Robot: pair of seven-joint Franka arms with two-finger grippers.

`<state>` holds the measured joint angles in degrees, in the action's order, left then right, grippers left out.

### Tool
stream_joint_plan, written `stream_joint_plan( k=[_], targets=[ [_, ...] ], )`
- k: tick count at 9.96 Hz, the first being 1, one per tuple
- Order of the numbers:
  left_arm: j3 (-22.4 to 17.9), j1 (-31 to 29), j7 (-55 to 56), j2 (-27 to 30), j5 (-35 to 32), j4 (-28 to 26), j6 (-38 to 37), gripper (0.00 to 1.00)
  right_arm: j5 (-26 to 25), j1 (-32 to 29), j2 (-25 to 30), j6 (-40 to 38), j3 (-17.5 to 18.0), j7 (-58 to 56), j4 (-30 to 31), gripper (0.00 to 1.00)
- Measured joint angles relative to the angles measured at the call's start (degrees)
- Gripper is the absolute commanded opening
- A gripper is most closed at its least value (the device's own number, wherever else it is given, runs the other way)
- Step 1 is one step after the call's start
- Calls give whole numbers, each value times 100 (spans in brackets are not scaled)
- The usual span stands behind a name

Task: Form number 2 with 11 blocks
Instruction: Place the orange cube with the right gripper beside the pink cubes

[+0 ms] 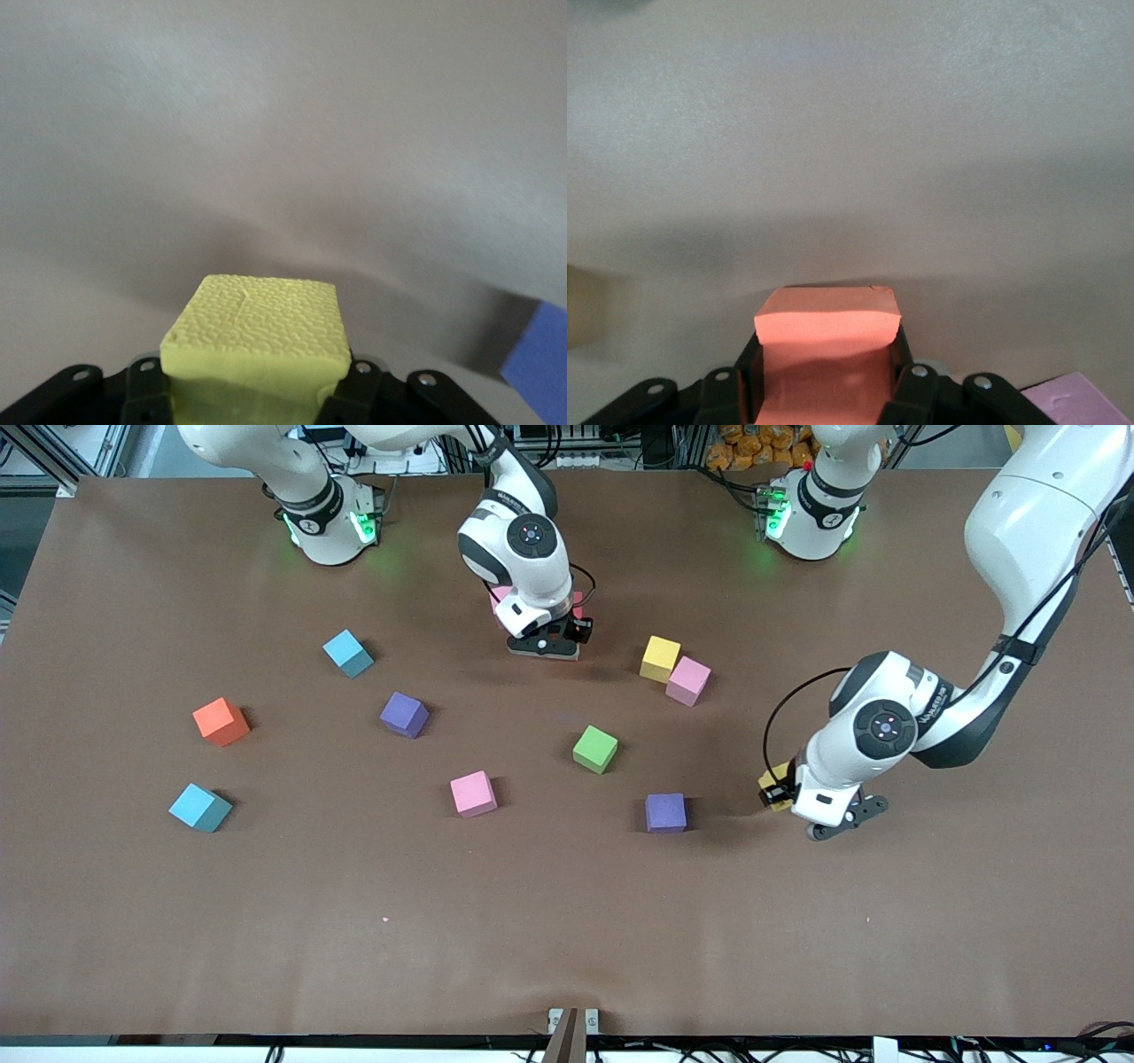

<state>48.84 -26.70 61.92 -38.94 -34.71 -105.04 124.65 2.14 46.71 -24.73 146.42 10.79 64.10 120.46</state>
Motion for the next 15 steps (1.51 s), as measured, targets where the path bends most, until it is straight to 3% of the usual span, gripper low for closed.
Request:
stream_joint_plan(
  k=[4, 7, 12, 15],
  targets=[
    [474, 25, 300, 2, 2, -6, -133, 0, -120, 86, -2, 0, -3, 57, 0, 40],
    [506, 66, 359, 1, 6, -12, -136, 0, -450, 125, -2, 0, -4, 70, 0, 40],
    [546, 68, 376, 2, 8, -12, -136, 0, -481, 153, -2, 23, -4, 170, -18, 41],
    [550, 68, 376, 2, 8, -11, -136, 0, -745, 221, -2, 30, -4, 235, -26, 42]
  ],
)
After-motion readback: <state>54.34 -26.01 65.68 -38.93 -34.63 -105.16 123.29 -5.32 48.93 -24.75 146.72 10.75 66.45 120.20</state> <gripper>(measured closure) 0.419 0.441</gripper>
